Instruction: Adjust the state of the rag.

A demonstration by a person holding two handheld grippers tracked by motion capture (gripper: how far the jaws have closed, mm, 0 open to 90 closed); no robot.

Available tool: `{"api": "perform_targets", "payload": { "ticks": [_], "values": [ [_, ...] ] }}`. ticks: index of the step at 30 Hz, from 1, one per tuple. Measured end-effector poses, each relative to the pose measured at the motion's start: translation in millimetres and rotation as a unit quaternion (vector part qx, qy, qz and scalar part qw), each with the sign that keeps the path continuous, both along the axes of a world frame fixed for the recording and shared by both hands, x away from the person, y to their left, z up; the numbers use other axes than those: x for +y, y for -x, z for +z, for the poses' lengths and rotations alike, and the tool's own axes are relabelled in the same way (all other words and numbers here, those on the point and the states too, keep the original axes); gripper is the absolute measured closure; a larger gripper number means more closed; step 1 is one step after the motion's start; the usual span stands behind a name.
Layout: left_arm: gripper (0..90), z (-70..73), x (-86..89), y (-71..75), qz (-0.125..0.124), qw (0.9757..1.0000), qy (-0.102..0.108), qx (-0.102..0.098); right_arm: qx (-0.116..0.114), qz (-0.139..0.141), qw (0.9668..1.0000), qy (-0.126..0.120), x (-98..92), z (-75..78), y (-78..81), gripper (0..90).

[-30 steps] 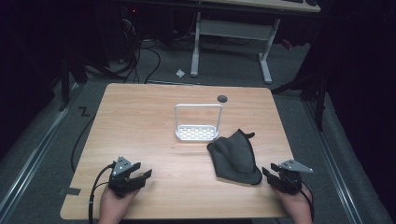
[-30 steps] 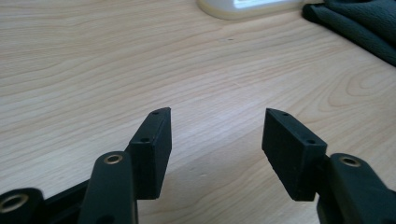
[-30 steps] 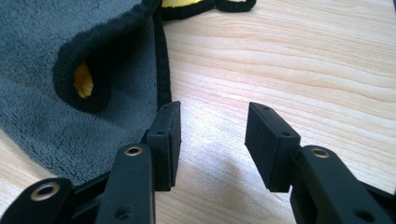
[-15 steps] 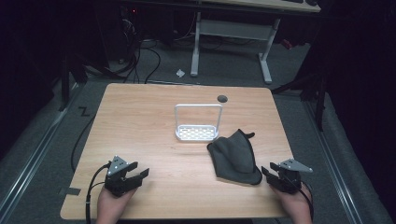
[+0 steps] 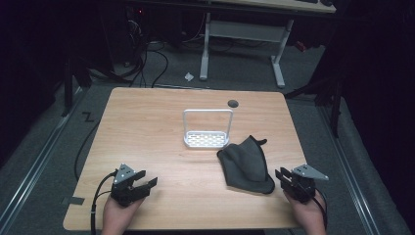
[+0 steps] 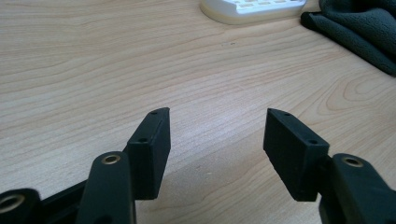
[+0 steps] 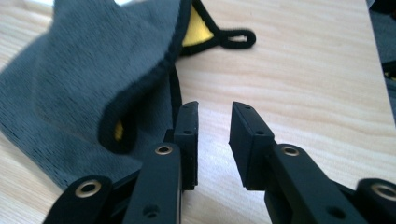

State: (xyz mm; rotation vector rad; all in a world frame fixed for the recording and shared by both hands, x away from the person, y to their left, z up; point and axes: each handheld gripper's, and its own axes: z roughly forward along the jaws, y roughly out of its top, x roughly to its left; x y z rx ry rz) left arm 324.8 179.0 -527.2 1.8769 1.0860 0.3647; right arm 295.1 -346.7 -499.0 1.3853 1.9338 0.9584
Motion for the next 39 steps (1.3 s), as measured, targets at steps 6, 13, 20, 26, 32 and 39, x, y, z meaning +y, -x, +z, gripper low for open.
{"api": "perform_targets", "payload": {
  "ticks": [6, 13, 20, 26, 32, 39],
  "values": [
    [41.5, -0.6, -1.5, -0.2, -0.005, 1.0, 0.0, 0.001, -0.023, 0.008, 0.9997, -0.002, 7.9, 14.6, 1.3, 78.8],
    [41.6, -1.3, -2.3, 0.7, -0.01, 0.9999, 0.001, 0.002, -0.034, 0.038, 0.9987, 0.006, 31.8, 31.9, -15.2, 78.9],
    [41.6, -2.1, -4.2, 2.2, -0.013, 0.9999, -0.002, 0.003, -0.027, 0.054, 0.9982, 0.002, 57.0, 32.8, -39.5, 75.8],
    [41.6, -2.9, -6.1, 2.8, -0.014, 0.9999, -0.002, 0.005, 0.032, 0.067, 0.997, 0.02, 65.5, 3.4, -54.5, 82.9],
    [41.6, -3.0, -10.3, 3.1, -0.021, 0.9998, -0.006, 0.005, 0.069, 0.088, 0.9924, 0.051, 74.7, -20.0, -52.3, 88.0],
    [41.5, -2.8, -12.9, 4.4, -0.024, 0.9997, -0.004, 0.005, 0.067, 0.094, 0.9923, 0.043, 74.3, -21.5, -50.8, 88.1]
  ]
}}
